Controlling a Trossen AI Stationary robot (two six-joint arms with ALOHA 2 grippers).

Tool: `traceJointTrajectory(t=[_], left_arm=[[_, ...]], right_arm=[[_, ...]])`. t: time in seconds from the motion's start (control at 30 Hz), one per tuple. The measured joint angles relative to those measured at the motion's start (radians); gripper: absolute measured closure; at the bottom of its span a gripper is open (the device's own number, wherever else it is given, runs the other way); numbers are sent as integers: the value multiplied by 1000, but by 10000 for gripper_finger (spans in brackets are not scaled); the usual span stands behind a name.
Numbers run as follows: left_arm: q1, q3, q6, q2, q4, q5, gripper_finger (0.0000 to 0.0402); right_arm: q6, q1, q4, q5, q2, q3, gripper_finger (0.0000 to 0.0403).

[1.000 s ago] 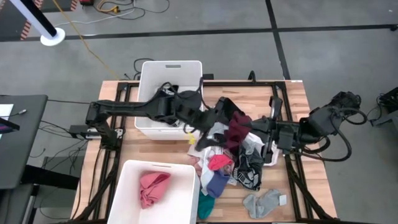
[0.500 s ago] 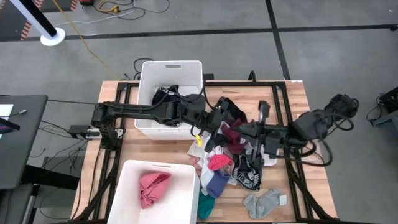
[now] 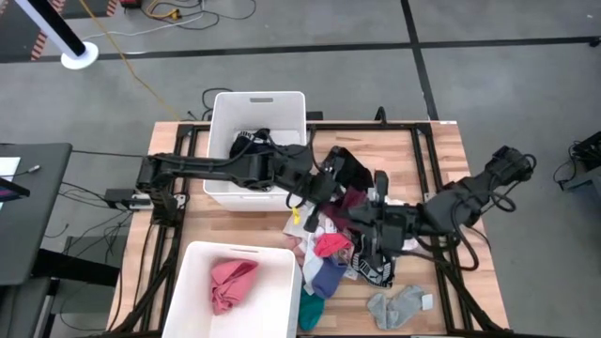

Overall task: Sort clothes
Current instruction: Put the red underwear into the bottom white laundry bin

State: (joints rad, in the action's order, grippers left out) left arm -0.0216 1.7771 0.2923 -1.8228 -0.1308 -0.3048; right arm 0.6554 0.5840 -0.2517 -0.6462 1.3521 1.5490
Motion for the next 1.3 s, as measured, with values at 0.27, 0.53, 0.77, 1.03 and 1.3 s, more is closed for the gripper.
traceJointTrajectory(t=[0.27, 0.53, 0.77, 1.03, 1.3], left_arm=[[-4, 0, 111, 123, -95, 135, 396], [-39, 0, 184, 300, -204, 292, 399], [-124, 1, 180, 451, -394, 367, 400], [-275, 0, 127, 565, -555, 378, 399], [-472, 1, 63, 618, -625, 315, 395]], right_arm=[[-196, 75, -188, -8, -12, 0, 355], [-410, 115, -386, -25, -12, 0, 326], [-581, 125, -549, 4, -9, -1, 281], [-812, 123, -728, -4, -9, -42, 245], [-942, 131, -760, -6, -9, -139, 243]])
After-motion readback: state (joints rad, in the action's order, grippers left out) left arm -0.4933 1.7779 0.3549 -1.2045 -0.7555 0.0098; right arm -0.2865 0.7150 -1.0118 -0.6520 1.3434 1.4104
